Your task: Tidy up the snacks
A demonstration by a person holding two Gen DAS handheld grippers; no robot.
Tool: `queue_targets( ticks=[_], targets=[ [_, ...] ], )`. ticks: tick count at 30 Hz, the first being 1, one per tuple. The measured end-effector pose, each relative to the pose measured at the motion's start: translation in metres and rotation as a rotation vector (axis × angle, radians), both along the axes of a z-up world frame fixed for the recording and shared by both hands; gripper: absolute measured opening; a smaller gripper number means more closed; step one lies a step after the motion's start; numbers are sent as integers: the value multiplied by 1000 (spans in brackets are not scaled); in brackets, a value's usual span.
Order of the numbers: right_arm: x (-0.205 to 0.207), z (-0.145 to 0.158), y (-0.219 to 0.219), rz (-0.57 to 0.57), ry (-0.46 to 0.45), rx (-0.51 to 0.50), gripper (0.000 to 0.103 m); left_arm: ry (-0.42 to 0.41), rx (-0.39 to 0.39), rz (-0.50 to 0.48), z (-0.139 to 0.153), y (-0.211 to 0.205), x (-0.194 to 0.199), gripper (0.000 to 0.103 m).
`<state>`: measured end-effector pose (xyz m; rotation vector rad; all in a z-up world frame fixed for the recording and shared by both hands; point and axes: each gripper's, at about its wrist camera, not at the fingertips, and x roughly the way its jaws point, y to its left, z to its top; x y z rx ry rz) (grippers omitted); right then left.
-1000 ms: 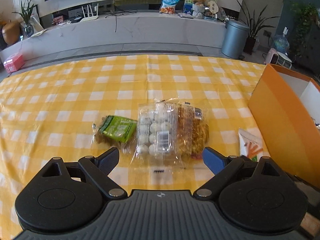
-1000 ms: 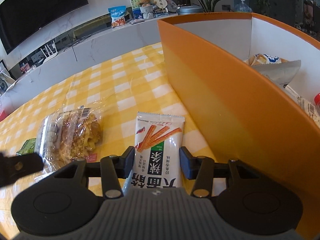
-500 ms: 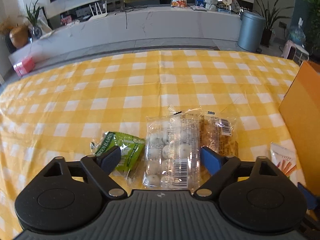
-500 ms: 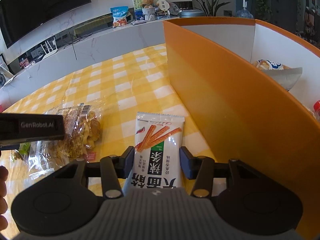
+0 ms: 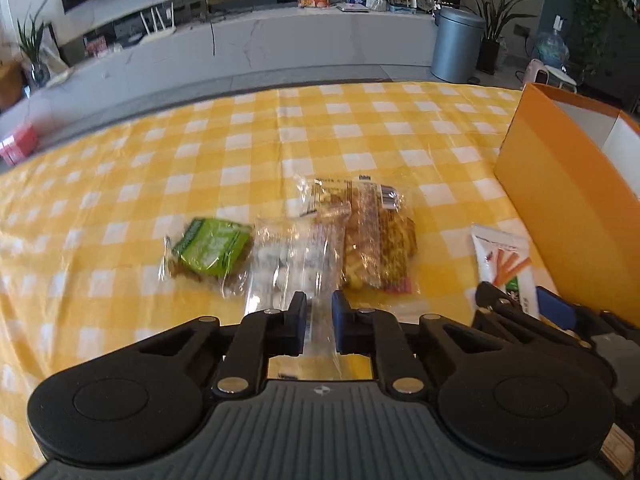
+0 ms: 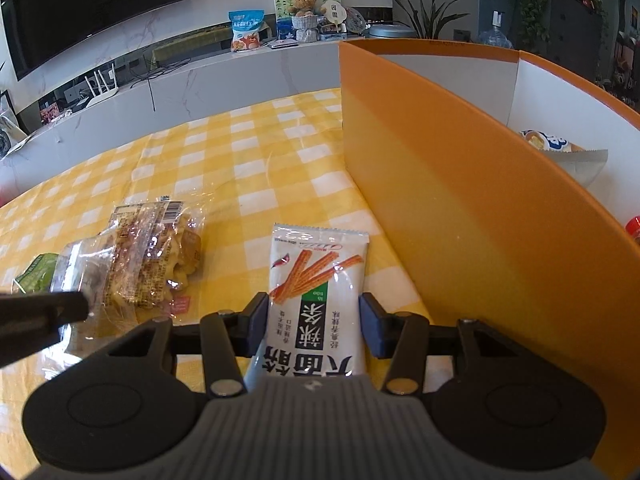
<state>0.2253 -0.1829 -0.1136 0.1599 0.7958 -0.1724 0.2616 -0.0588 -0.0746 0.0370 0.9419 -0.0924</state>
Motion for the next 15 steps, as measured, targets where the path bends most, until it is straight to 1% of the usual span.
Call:
queue_targets(
  ticks=[1,2,4,5,6,7,8,9,10,11,12,13,14,15],
  targets=[
    [0,0,0,0,0,1,48,6,-6,7,-2,4,-1,17],
    [0,0,0,-1,0,4,48,5,-3,16,-4,8,-1,21],
    [0,1,-1,0,0,7,48,-15,-7,25,-6,14,-1,38],
    [0,0,-1,0,0,8,48,-33,-20,25,-5,16,-1,45],
    [0,0,-1,1,0,7,48,-59,-44,17,-6,19,-1,67],
    [0,0,0,2,0,3,48,-77,-73,3,-8,21,1,86],
    [1,0,1,3,1,-2,48,-84,-95,-3,-10,23,3,89],
    [1,0,2,6,2,-8,48,-85,-105,5,-13,25,6,89],
    [1,-1,3,8,2,-13,48,-90,-104,18,-15,27,9,92],
    [1,-1,3,10,1,-18,48,-86,-96,34,-17,29,12,92],
    [0,-1,4,12,1,-21,48,-62,-99,43,-22,31,16,93],
    [0,-1,5,12,1,-21,48,-38,-124,51,-27,36,18,96],
    [0,-1,5,11,1,-19,48,-31,-153,71,-31,41,19,98],
    [0,-1,5,10,1,-19,48,-58,-166,81,-31,44,18,98]
  ],
)
